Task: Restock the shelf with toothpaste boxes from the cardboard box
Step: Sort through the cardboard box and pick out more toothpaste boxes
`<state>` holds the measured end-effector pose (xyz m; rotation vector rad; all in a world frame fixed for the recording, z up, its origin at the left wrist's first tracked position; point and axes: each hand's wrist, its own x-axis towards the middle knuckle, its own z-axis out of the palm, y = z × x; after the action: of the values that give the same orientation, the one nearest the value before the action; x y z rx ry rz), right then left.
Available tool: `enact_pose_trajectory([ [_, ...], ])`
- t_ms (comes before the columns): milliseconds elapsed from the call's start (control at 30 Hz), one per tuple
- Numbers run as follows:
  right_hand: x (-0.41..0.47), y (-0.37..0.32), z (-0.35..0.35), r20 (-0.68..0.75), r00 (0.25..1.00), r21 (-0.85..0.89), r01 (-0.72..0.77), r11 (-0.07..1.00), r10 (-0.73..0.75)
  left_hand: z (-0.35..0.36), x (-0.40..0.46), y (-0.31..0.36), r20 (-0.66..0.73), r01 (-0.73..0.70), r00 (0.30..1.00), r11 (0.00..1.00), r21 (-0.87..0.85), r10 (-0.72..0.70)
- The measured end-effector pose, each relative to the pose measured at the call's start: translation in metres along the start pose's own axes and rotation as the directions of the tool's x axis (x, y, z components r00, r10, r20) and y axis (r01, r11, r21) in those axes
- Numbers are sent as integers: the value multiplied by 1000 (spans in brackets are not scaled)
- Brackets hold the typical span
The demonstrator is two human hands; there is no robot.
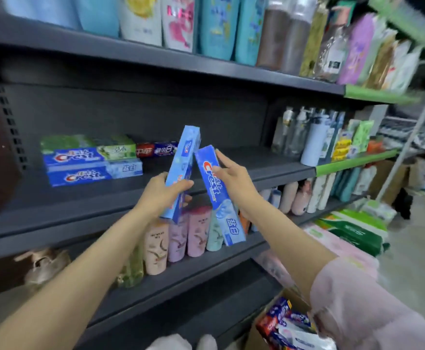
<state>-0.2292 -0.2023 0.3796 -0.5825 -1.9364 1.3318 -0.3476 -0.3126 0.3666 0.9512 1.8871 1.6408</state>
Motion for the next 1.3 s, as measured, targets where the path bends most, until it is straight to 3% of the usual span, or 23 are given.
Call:
enact_pose_trajectory([
  [167, 18, -26, 49, 226, 962, -315, 221, 923, -154, -67, -6, 0, -245, 3, 969, 993, 122, 27],
  [300, 31, -40, 92, 315, 932, -473, 316, 822, -177, -126, -5, -4, -301, 33, 952, 957, 288, 58],
  [467, 58, -52, 149, 463, 879, -710, 444, 546, -113, -189, 9, -7, -380, 80, 911, 836, 543, 160],
  [567, 74, -53, 173, 524, 843, -758, 527, 385, -122, -218, 26, -8, -385, 135, 908, 755, 641, 165],
  [667, 88, -51, 190, 560, 820, -765, 568, 304, -122, -230, 45, 1, -359, 189, 922, 638, 746, 146],
  [867, 104, -59, 211, 564, 825, -794, 528, 300, 40, -236, 83, 9, -244, 142, 957, 483, 864, 155],
  [1067, 108, -58, 207, 566, 819, -808, 529, 259, 92, -222, 105, 1, -76, 19, 990, 415, 910, 120],
  [1300, 111, -40, 200, 552, 825, -818, 505, 275, 124, -224, 111, -8, -84, -8, 984, 500, 866, 160],
])
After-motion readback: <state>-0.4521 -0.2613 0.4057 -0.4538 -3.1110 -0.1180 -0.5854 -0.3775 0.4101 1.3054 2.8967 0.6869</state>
